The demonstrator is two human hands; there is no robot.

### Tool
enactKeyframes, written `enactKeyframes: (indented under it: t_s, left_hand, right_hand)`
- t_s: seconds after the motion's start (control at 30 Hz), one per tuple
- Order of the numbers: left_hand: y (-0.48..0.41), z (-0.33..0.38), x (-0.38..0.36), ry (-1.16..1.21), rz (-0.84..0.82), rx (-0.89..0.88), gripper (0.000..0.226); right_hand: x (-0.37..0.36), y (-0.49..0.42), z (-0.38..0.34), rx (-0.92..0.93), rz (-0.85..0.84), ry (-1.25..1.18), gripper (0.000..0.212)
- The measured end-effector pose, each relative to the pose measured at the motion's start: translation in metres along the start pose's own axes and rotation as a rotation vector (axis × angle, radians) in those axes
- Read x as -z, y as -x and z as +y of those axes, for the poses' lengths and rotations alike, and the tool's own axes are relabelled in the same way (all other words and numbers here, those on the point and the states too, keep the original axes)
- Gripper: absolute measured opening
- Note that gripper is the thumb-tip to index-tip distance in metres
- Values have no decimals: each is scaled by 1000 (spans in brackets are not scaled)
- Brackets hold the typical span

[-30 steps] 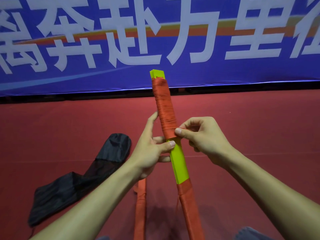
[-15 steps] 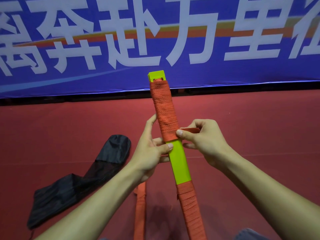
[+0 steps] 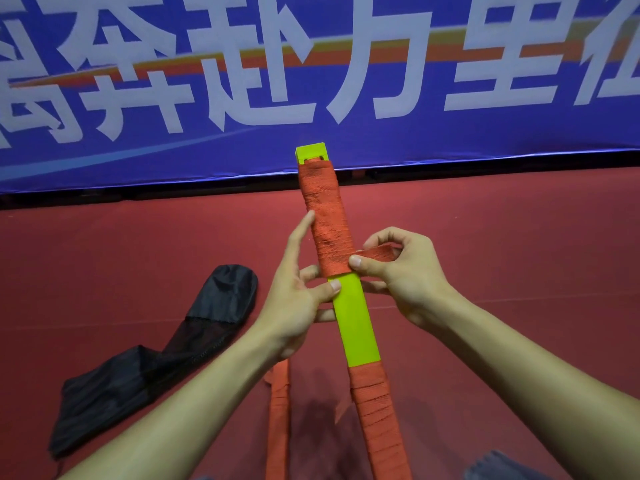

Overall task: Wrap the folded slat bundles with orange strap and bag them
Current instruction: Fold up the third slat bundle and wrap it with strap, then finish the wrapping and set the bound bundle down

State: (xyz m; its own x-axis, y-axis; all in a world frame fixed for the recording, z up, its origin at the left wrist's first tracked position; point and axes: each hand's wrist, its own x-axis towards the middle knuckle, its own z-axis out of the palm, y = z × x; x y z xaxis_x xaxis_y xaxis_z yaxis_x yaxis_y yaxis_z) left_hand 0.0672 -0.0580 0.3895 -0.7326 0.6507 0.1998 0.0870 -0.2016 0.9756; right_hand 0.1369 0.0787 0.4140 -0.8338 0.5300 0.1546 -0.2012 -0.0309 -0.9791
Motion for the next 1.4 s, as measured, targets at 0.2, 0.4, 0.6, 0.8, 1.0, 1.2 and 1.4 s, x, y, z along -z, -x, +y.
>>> enactKeyframes:
  t_s: [0.2, 0.4, 0.6, 0.8, 1.0, 1.2, 1.4]
  left_hand:
    - [-12, -24, 6, -116, 9, 62, 77]
    - [-51, -82, 28, -418, 154, 5, 67]
    - [-83, -177, 48, -517, 125, 78, 65]
    - [-109, -282, 70, -564, 115, 207, 68]
    - [-110, -381, 80, -561, 71, 419, 65]
    - [-89, -437, 85, -682, -46, 434, 51]
    - [-88, -433, 84, -867, -152, 342, 50]
  right_hand:
    - [5, -10, 34, -28, 9, 91, 28]
    - [10, -33, 89, -53, 13, 148, 30]
    - [20, -70, 193, -183, 54, 163, 31]
    - [31, -105, 304, -282, 63, 276, 32]
    - [48, -113, 402, -416, 7, 459, 33]
    - [61, -103, 443, -391, -136, 755, 33]
    - [63, -99, 461, -402, -20, 691, 38]
